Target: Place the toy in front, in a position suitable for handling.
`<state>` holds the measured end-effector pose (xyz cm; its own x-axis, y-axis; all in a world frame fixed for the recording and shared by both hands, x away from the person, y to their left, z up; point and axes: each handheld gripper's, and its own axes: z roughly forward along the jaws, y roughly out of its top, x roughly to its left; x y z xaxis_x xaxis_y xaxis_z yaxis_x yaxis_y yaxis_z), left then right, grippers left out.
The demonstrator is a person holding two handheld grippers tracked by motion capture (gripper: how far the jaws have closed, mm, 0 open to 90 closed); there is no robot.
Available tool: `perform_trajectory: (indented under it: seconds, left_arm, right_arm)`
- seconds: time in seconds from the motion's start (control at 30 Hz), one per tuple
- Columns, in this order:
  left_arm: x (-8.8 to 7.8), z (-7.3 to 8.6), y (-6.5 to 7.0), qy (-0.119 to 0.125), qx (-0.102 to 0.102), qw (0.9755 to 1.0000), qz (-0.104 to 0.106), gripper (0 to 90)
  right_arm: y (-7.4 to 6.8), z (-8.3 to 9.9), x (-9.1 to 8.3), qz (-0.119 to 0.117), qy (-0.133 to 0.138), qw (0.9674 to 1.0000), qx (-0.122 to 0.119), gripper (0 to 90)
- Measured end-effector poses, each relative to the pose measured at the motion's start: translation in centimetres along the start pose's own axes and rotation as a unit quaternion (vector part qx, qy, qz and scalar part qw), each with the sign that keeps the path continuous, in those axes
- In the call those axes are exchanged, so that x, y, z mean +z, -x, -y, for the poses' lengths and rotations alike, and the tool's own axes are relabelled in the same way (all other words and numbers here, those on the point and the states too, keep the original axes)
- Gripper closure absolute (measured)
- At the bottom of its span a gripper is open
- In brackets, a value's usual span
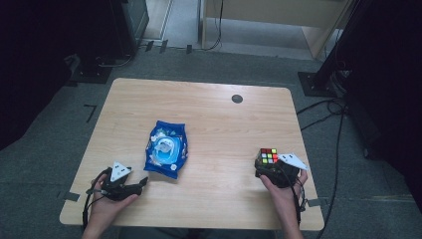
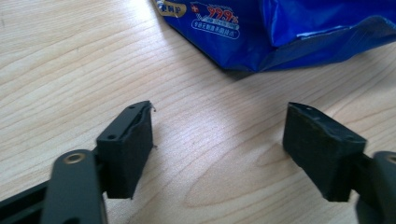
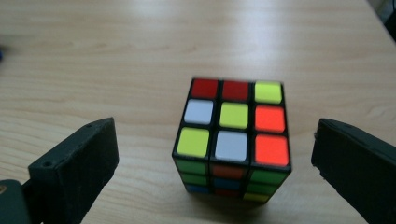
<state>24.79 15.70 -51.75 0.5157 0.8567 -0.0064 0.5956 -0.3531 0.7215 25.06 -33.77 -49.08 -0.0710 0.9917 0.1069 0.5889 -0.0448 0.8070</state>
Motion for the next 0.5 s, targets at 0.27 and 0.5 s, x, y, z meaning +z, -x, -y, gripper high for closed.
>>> perform_trajectory:
  seconds: [0.27, 0.5]
  left_arm:
    - [-0.1, 0.0, -0.5, 0.004, -0.018, 0.9997, 0.015, 19.4]
    - [-0.1, 0.0, -0.4, 0.002, -0.015, 0.9998, 0.012, 20.5]
  right_arm:
    - [-0.5, 0.7, 1.9, 0.015, -0.020, 0.9997, 0.006, 13.9]
    - [-0.4, 0.9, 2.7, 0.047, -0.021, 0.9986, 0.014, 33.8]
